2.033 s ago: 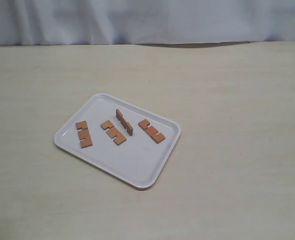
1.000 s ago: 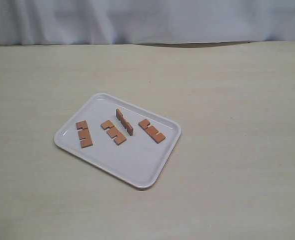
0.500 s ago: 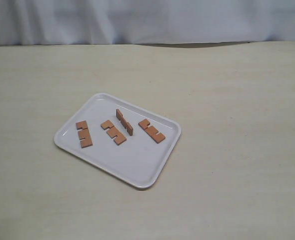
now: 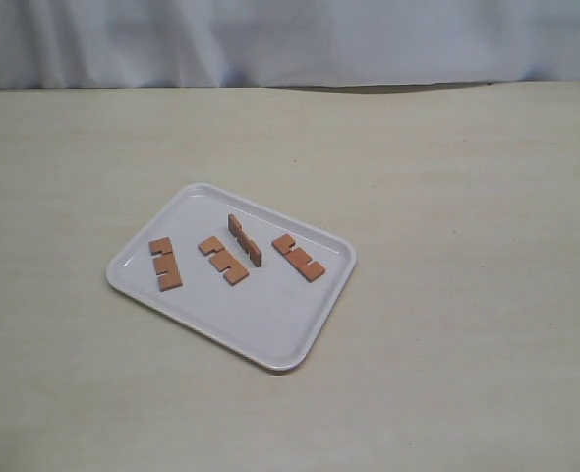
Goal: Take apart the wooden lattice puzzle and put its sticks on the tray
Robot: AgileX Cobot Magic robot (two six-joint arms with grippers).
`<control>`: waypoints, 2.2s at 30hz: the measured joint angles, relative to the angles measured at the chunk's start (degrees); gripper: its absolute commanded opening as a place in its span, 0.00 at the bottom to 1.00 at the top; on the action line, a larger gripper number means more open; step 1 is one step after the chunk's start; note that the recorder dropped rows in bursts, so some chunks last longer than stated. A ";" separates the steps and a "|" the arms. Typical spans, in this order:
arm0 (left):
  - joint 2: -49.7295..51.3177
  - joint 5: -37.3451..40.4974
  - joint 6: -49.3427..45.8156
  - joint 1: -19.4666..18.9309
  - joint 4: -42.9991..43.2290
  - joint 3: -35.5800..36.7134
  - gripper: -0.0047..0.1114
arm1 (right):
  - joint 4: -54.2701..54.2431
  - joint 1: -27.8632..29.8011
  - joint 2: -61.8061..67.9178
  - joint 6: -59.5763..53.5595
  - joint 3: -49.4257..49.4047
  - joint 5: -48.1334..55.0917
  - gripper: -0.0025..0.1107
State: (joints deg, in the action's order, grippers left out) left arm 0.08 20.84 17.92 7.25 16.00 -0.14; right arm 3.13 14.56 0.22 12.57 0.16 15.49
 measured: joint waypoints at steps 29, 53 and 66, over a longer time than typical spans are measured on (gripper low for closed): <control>0.00 0.00 0.00 0.00 0.00 0.00 0.04 | 0.00 -0.61 0.00 0.00 0.00 0.00 0.06; 0.00 0.00 0.00 0.00 0.00 0.00 0.04 | 0.00 -3.99 0.00 0.00 0.00 0.00 0.06; 0.00 0.00 0.00 0.00 0.00 0.00 0.04 | 0.00 -3.99 0.00 0.00 0.00 0.00 0.06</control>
State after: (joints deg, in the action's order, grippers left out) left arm 0.08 20.84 17.92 7.25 16.00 -0.14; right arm 3.13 10.58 0.22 12.57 0.16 15.49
